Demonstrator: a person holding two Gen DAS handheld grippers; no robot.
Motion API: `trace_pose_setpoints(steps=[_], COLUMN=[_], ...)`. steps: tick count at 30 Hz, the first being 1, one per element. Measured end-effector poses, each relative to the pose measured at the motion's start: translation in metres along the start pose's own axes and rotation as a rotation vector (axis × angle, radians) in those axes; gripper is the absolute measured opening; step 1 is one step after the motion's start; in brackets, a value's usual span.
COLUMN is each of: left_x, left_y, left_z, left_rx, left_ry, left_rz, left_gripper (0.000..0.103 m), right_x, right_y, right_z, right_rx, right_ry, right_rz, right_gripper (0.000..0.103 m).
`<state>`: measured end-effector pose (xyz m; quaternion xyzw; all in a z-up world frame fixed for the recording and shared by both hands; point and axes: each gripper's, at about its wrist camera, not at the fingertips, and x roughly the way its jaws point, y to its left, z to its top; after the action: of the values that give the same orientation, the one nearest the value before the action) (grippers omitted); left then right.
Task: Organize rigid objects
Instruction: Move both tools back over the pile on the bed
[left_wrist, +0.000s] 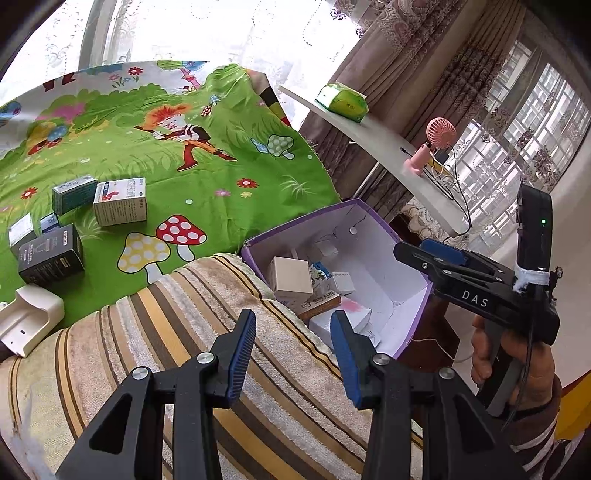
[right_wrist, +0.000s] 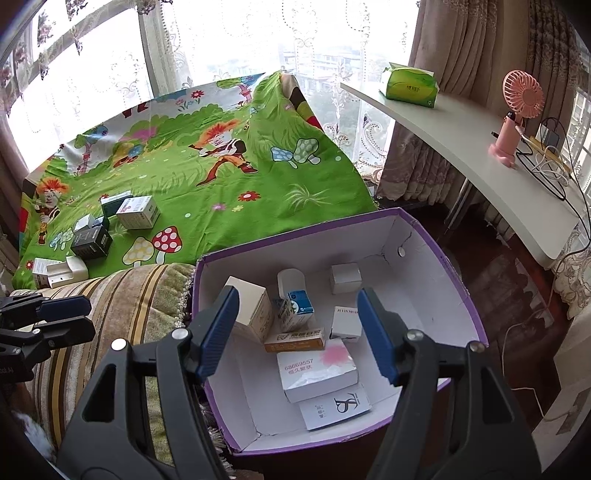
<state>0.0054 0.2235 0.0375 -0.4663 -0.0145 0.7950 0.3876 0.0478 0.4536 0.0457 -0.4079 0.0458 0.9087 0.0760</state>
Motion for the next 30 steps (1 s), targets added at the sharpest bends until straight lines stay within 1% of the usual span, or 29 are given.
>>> trace_pose_setpoints(steps=[7,13,24,30], left_x=[-0.020,-0.041,-0.093,-0.113], left_y=[0.027,0.056,0.121,0.147], left_z=[-0.005,-0.015,-0.048,-0.064], left_rx=[-0.061,-0.131,-0.277,-0.325], left_ry=[-0.041,-0.077,-0.152,-0.174], left_rz=[0.028,0.051,0.128,0.170], left_gripper=[0.044,0.044,0.044,0.044], right_x=[0.002,0.003,0.006,0.008], right_y=[0.023,0.042,0.083,0.108], right_z=[0.000,-0.001,-0.001,-0.003], right_rx=[-0.049,-0.088,-0.157,-0.199], right_ry=[0.014,0.024,0.046,0.063], right_rz=[0.043,0.075,0.144,0.189], right_gripper=[0.072,0.075,0.078,0.079])
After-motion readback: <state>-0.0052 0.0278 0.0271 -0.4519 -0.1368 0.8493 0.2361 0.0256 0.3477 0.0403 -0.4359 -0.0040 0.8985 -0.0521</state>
